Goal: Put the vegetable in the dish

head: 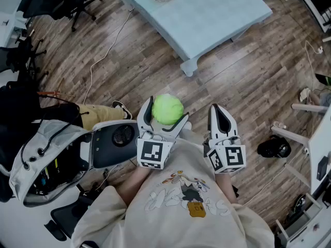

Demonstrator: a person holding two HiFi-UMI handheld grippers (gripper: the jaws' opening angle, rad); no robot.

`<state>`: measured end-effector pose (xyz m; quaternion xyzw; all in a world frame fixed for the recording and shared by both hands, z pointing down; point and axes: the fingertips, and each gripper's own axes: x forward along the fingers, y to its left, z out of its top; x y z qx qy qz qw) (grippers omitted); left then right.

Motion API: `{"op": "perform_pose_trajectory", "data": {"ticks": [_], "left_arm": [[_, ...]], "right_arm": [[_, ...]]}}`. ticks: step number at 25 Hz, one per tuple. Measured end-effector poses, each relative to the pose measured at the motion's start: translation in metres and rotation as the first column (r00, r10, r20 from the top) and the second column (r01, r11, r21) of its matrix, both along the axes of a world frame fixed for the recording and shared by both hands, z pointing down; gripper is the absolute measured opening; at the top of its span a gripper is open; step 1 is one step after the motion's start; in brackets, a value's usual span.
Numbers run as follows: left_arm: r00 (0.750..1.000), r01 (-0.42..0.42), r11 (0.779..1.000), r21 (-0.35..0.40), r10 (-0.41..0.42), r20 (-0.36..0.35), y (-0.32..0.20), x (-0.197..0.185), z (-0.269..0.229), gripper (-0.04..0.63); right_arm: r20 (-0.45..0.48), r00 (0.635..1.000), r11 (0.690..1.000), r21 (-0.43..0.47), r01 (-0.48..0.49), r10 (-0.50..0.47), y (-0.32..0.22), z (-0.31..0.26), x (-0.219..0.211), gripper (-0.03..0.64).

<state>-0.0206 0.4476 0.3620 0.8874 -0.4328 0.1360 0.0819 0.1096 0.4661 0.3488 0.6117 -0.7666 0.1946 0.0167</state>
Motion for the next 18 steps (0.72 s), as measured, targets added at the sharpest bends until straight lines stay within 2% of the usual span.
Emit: {"op": "perform_pose_trajectory", "data": {"ticks": [7,14,18], "left_arm": [[1.000,-0.019,1.000,-0.003,0.019,0.012,0.052,-0.022,-0.016,0.509],[0.998,-0.062,0.998,0.011,0.062,0.005,0.084,-0.024,-0.029,0.509],[0.998,-0.064,0.998,0.014,0.064,0.002,0.087,-0.029,-0.033,0.509]], "right_arm": [[-0.006,1.000,1.000,-0.002,0.028,-0.028,0.034,-0.010,-0.026,0.023],[0.017,0.997,0.996,0.020,0.081,-0.082,0.047,-0.015,-0.051,0.025],[0.006,0.998,0.997,0.033,0.064,-0.064,0.051,-0.018,-0.052,0.025]]}}
